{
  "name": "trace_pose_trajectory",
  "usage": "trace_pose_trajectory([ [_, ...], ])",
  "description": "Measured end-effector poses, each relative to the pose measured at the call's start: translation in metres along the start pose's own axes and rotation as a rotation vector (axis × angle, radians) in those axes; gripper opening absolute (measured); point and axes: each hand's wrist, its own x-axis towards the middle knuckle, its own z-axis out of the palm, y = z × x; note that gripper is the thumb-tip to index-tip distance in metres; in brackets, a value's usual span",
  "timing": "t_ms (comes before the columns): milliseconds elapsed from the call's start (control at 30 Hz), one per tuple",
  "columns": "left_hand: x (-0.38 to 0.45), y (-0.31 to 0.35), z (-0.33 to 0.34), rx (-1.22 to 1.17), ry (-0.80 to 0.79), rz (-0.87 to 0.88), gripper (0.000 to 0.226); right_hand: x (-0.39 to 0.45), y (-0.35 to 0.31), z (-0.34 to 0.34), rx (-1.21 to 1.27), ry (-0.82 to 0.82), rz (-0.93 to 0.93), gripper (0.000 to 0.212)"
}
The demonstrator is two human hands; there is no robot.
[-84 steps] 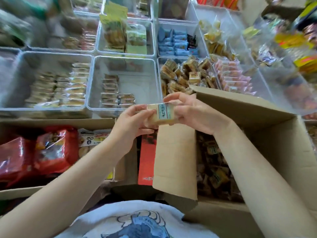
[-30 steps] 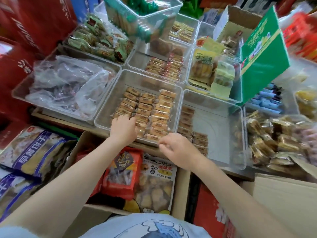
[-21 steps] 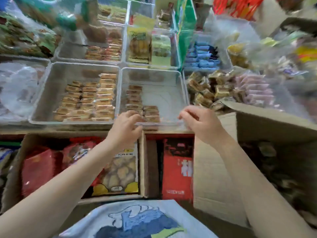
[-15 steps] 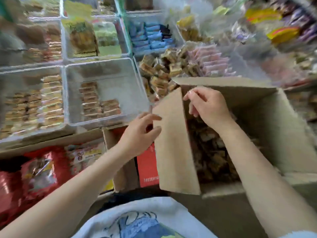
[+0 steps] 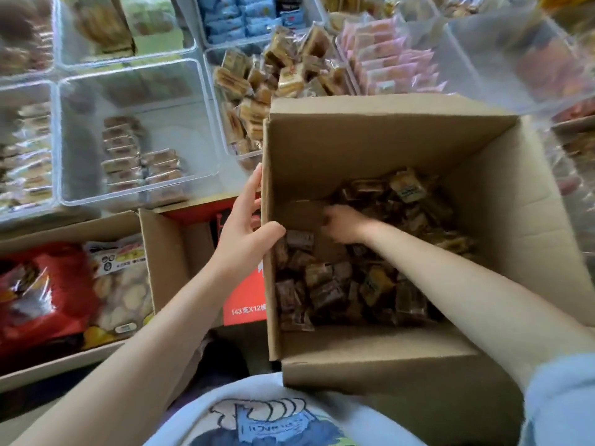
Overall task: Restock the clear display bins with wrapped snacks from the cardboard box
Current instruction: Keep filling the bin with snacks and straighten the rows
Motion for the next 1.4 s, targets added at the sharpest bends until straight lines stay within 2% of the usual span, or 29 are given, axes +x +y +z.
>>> trace_pose_trajectory([
  [67, 0.000, 0.000, 0.002, -0.008, 0.006, -0.015, 0.092, 0.030, 0.005, 0.028, -0.155, -0.069, -0.032, 0.033],
  [200, 0.002, 0.003, 0.001, -0.026, 0.013, -0.032, 0.091, 0.082, 0.031, 0.077, -0.250, -0.099, -0.037, 0.050],
  [300, 0.002, 0.000, 0.002, -0.061, 0.038, -0.040, 0.091, 0.081, 0.029, 0.088, -0.313, -0.034, -0.091, 0.049],
  [433, 0.001, 0.001, 0.004, -0.055, 0.026, -0.040, 0.091, 0.081, 0.027, 0.089, -0.622, 0.077, -0.125, 0.053],
  [500, 0.001, 0.002, 0.002, -0.050, 0.018, -0.042, 0.091, 0.078, 0.026, 0.079, -0.606, 0.094, -0.098, 0.053],
  [567, 0.001, 0.002, 0.001, -0.045, 0.011, -0.035, 0.091, 0.067, 0.021, 0.058, -0.266, 0.061, -0.004, 0.054],
  [667, -0.001, 0.004, 0.000, -0.040, 0.005, -0.027, 0.092, 0.029, -0.001, 0.015, 0.462, -0.029, 0.145, 0.026],
  [800, -0.003, 0.005, -0.004, -0.046, -0.044, -0.032, 0.092, -0.032, -0.022, -0.041, 1.007, -0.210, 0.036, 0.044],
  [900, -0.005, 0.011, -0.014, -0.067, -0.068, -0.068, 0.082, -0.075, -0.044, -0.069, 1.216, -0.259, -0.114, 0.056],
  [1000, -0.005, 0.034, -0.036, -0.204, -0.007, 0.046, 0.052, -0.106, -0.079, -0.079, 1.187, -0.272, -0.294, 0.056],
  [1067, -0.008, 0.051, -0.055, -0.323, 0.018, 0.121, 0.039, -0.115, -0.107, -0.076, 1.094, -0.255, -0.355, 0.054],
  [1133, -0.010, 0.060, -0.077, -0.335, 0.057, 0.182, 0.031, -0.117, -0.137, -0.067, 0.985, -0.233, -0.396, 0.054],
  [1300, -0.012, 0.043, -0.156, -0.312, 0.181, 0.121, 0.028, -0.101, -0.212, -0.035, 0.727, 0.053, -0.364, 0.038],
  [1400, -0.012, 0.023, -0.207, -0.279, 0.177, 0.081, 0.019, -0.081, -0.256, -0.012, 0.541, 0.097, -0.347, 0.030],
])
